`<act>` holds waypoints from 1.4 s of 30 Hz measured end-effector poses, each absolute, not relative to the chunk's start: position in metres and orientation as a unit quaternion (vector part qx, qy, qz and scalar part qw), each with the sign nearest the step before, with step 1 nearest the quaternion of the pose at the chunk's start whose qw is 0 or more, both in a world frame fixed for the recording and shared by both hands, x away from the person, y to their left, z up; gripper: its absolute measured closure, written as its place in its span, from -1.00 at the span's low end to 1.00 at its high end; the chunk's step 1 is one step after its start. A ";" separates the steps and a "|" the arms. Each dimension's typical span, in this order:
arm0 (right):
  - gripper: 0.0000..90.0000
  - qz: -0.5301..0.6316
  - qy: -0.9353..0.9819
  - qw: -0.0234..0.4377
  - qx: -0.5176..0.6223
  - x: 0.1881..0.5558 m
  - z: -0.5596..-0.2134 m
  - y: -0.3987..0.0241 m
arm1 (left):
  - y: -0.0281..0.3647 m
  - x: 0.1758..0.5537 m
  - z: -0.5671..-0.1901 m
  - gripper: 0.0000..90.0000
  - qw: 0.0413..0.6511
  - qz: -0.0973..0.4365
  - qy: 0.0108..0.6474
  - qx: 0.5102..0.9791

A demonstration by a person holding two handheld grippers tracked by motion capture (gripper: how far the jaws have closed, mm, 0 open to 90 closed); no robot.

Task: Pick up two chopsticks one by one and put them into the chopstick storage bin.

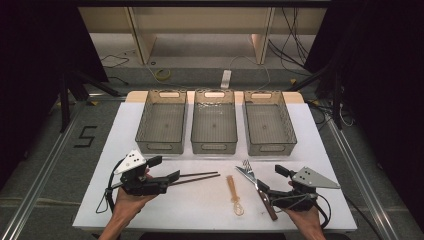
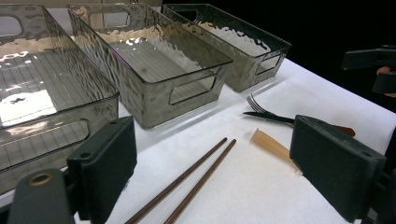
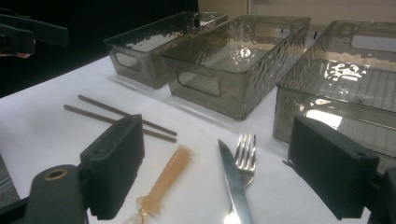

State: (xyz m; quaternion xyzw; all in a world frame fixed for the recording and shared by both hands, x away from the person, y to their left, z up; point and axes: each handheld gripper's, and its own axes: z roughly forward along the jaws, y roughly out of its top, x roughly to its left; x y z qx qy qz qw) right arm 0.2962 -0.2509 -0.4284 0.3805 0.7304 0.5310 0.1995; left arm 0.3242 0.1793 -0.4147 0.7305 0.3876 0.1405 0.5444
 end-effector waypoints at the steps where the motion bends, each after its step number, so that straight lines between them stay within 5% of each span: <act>1: -0.57 0.530 0.731 0.199 0.381 0.296 -0.428 -0.251 | 0.179 0.324 -0.415 -0.68 0.544 0.141 0.387 0.731; 19: -0.57 0.531 0.731 0.191 0.383 0.297 -0.428 -0.252 | 0.174 0.331 -0.406 -0.68 0.474 0.146 0.361 0.789; 42: -0.55 0.527 0.736 0.178 0.386 0.300 -0.430 -0.254 | 0.137 0.379 -0.417 -0.52 0.235 0.071 0.324 0.914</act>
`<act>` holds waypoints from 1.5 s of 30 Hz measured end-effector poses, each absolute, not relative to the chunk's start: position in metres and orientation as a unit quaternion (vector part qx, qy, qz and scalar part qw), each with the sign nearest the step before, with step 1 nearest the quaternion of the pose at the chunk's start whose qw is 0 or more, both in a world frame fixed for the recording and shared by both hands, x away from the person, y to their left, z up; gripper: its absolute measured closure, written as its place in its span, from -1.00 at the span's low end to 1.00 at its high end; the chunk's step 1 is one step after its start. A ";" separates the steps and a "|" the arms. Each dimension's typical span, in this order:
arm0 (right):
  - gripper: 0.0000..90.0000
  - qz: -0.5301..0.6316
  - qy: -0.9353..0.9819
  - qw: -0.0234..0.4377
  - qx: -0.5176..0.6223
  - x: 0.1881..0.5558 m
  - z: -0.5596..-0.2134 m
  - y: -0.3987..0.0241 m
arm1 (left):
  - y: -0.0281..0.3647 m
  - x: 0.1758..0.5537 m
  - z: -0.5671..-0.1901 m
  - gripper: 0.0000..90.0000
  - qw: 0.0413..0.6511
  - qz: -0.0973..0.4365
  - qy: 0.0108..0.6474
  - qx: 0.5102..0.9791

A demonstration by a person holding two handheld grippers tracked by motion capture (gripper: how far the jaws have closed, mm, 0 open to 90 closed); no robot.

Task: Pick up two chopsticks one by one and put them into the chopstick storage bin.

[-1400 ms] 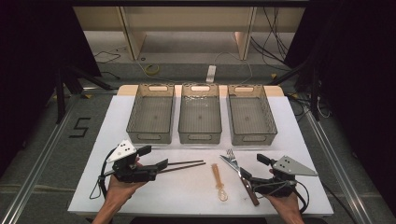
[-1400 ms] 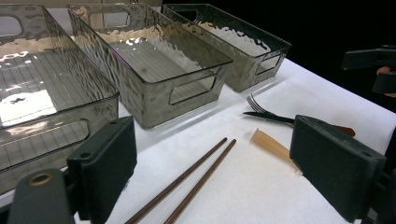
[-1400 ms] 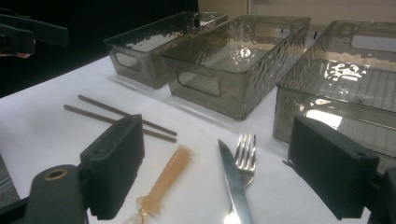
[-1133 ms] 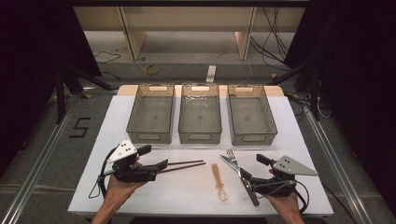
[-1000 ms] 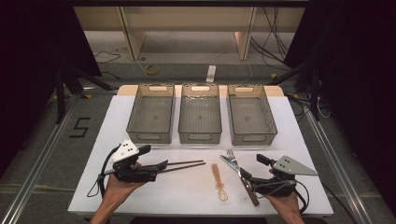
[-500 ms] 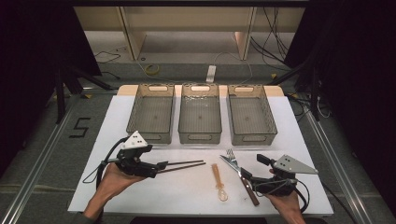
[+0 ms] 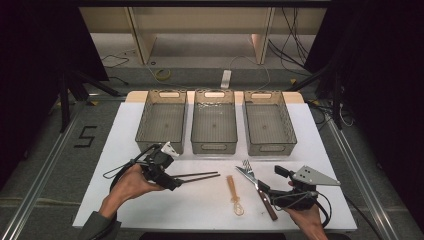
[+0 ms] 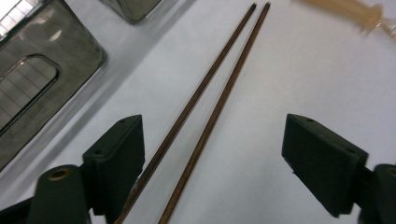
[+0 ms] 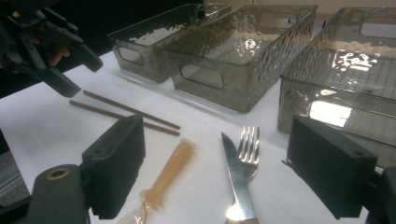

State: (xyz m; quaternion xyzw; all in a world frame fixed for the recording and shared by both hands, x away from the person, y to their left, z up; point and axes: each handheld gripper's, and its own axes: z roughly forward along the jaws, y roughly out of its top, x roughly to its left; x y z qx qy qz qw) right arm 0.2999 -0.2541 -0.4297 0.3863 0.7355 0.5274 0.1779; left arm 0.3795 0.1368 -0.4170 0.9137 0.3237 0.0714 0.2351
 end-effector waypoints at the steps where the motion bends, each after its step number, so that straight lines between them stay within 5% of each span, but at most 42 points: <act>1: -0.55 0.527 0.735 0.177 0.387 0.300 -0.430 -0.254 | 0.136 0.380 -0.418 -0.49 0.226 0.071 0.321 0.917; 21: -0.55 0.525 0.740 0.172 0.384 0.300 -0.430 -0.252 | 0.144 0.397 -0.449 0.30 0.132 0.025 0.299 0.945; 45: -0.54 0.519 0.747 0.168 0.380 0.300 -0.431 -0.251 | 0.136 0.396 -0.460 0.70 0.084 0.027 0.250 0.964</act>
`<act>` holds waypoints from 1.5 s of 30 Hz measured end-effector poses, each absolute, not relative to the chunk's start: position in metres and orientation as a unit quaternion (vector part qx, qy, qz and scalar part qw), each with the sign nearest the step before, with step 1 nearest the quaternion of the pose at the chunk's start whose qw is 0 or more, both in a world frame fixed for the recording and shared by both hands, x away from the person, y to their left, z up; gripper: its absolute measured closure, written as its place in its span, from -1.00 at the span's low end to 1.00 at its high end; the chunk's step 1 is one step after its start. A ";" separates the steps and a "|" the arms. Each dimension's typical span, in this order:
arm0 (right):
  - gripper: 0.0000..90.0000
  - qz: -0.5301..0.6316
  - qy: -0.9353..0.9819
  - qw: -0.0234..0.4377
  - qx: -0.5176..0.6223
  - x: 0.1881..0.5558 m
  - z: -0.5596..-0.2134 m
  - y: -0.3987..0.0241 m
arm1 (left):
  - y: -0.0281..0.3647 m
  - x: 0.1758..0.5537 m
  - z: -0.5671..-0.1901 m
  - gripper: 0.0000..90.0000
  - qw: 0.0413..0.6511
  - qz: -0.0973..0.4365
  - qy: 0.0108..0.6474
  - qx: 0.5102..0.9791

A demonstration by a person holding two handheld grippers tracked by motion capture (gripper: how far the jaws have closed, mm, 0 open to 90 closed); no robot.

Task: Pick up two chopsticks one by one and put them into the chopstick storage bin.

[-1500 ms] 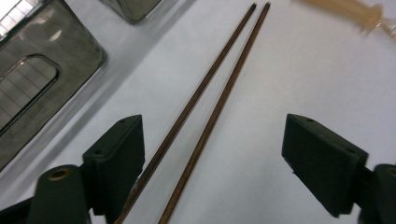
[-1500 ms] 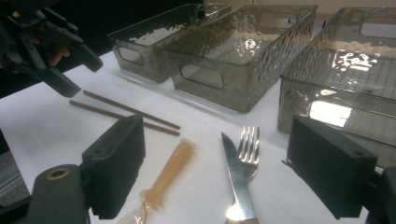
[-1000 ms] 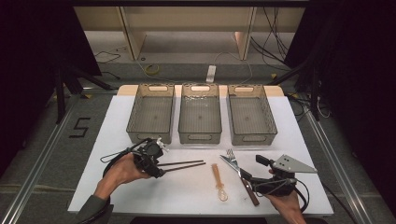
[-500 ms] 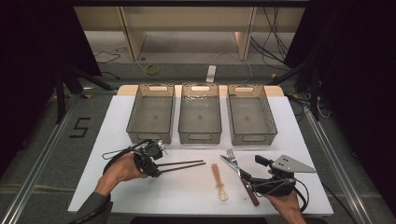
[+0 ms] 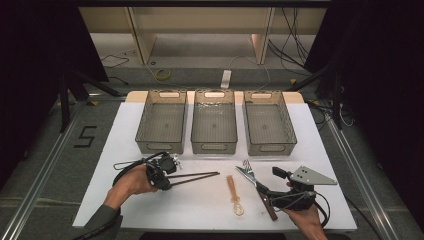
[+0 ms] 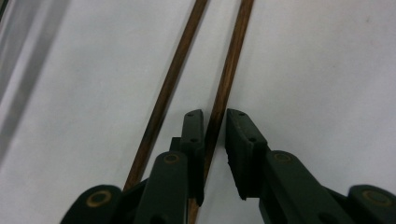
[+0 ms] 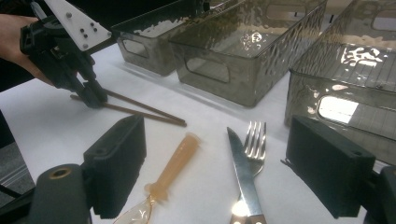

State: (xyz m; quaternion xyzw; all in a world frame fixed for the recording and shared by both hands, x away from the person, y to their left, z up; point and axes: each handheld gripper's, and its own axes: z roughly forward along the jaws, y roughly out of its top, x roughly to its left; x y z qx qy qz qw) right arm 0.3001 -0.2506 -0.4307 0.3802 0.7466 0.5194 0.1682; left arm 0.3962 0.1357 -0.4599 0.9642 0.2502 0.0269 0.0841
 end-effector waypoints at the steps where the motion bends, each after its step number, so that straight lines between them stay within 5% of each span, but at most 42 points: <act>1: -0.54 0.519 0.747 0.168 0.380 0.300 -0.431 -0.251 | 0.135 0.396 -0.459 0.72 0.080 0.026 0.244 0.966; 26: -0.54 0.510 0.757 0.170 0.372 0.299 -0.430 -0.248 | 0.135 0.389 -0.458 0.87 0.092 0.034 0.178 0.979; 45: -0.54 0.510 0.755 0.169 0.375 0.300 -0.431 -0.250 | 0.153 0.397 -0.412 0.87 0.204 0.054 0.293 0.933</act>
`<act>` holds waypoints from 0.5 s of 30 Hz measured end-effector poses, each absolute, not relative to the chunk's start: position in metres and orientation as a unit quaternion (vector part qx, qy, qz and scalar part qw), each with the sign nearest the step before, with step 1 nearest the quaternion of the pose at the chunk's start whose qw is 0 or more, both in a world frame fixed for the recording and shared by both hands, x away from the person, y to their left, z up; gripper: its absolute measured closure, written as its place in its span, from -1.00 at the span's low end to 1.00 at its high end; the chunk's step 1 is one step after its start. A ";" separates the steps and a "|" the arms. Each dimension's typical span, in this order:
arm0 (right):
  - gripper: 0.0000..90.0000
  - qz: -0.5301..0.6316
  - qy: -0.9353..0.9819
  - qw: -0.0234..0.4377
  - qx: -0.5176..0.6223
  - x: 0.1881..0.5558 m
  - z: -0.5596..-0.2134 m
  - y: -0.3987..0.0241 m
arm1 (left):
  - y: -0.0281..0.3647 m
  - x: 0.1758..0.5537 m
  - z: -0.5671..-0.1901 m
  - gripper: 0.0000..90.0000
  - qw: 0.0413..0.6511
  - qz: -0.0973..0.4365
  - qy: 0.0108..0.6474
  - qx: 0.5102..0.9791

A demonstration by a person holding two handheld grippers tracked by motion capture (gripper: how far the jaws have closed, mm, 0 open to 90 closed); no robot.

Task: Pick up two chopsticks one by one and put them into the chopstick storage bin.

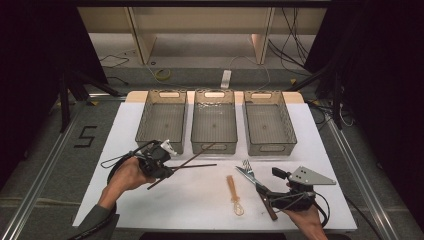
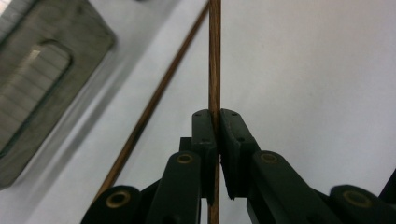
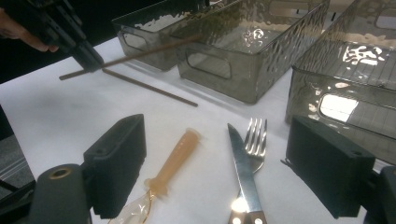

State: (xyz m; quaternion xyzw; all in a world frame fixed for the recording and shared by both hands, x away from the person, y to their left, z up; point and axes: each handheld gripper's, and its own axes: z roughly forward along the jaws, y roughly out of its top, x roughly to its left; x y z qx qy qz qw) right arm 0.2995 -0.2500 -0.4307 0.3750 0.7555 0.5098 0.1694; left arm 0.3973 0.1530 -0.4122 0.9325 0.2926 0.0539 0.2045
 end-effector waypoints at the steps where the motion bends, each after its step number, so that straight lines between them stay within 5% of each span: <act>1: -0.54 0.511 0.755 0.169 0.375 0.300 -0.431 -0.250 | 0.155 0.398 -0.409 0.87 0.208 0.057 0.298 0.930; 15: -0.54 0.511 0.753 0.167 0.379 0.301 -0.432 -0.252 | 0.172 0.422 -0.378 0.87 0.261 0.097 0.351 0.894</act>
